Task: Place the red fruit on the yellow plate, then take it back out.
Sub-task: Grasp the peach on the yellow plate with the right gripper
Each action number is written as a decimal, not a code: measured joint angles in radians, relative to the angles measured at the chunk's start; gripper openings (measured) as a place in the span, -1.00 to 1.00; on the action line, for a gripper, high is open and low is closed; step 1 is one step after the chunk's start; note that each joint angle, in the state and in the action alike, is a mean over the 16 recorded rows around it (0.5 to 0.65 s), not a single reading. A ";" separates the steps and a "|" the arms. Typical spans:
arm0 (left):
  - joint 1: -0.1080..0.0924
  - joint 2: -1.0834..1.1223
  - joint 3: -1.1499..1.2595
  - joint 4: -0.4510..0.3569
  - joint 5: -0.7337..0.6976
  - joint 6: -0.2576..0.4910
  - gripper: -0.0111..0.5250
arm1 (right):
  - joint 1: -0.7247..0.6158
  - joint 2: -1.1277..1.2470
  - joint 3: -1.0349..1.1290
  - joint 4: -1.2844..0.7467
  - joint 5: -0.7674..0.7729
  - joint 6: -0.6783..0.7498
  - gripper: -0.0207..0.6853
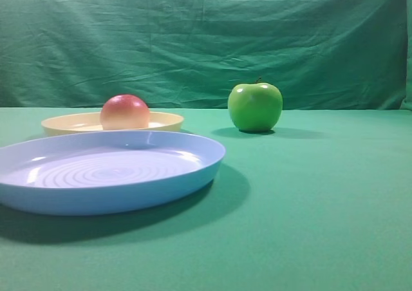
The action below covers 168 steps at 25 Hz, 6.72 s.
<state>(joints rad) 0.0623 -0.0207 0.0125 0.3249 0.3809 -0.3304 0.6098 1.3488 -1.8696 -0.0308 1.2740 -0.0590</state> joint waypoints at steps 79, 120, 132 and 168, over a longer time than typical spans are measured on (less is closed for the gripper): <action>0.000 0.000 0.000 0.000 0.000 0.000 -0.96 | -0.532 -1.263 1.807 -0.109 -1.104 0.226 -0.94; 0.000 0.000 0.000 0.000 0.000 0.000 -0.96 | -0.043 -0.199 0.778 0.060 -0.563 -0.006 -0.94; 0.000 0.000 0.000 0.000 0.000 0.000 -0.96 | 0.006 0.200 0.399 0.079 -0.387 -0.124 -0.94; 0.000 0.000 0.000 0.000 0.000 0.002 -0.96 | 0.091 1.035 -0.139 0.474 -0.628 -0.515 0.74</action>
<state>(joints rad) 0.0623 -0.0207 0.0125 0.3249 0.3809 -0.3285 0.7006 2.3833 -2.0091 0.4434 0.6463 -0.5744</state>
